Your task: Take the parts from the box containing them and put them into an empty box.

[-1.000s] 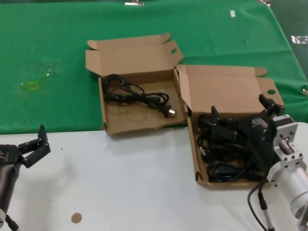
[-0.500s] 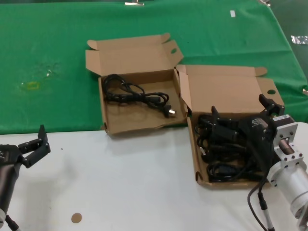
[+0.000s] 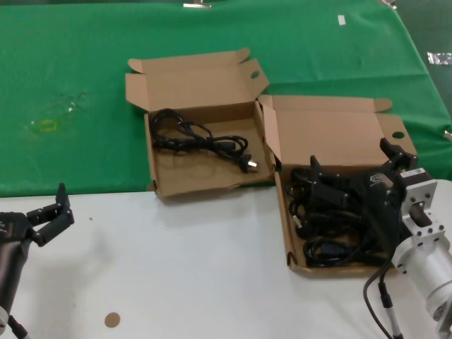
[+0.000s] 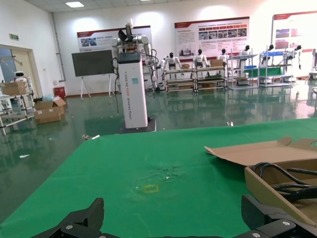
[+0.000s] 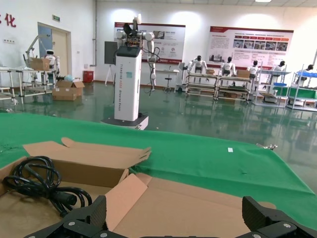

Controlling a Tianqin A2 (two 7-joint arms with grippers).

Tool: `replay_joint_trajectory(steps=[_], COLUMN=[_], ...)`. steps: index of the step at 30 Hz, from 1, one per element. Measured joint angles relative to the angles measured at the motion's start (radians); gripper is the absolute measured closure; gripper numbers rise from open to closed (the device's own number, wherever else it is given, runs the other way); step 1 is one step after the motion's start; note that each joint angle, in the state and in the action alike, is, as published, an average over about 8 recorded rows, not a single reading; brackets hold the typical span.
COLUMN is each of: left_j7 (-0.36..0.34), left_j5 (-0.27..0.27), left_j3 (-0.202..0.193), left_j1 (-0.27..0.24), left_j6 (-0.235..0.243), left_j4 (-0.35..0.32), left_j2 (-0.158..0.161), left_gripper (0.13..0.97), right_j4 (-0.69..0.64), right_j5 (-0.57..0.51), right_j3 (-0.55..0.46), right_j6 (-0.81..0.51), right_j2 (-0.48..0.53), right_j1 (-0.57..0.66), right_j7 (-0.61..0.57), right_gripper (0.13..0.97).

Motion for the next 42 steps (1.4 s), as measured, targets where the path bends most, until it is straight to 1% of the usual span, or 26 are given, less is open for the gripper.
replay_joint_trajectory(steps=[42], left_j7=[0.0], left_j5=[0.0], left_j3=[0.0], left_j1=[0.0], left_j6=[0.0], left_j4=[0.0], left_j2=[0.0], left_gripper=[0.132], right_j4=[0.0], right_j5=[0.0], right_j3=[0.0], right_j6=[0.0], right_j2=[0.0], right_j1=[0.0], right_j7=[0.0], right_gripper=[0.129])
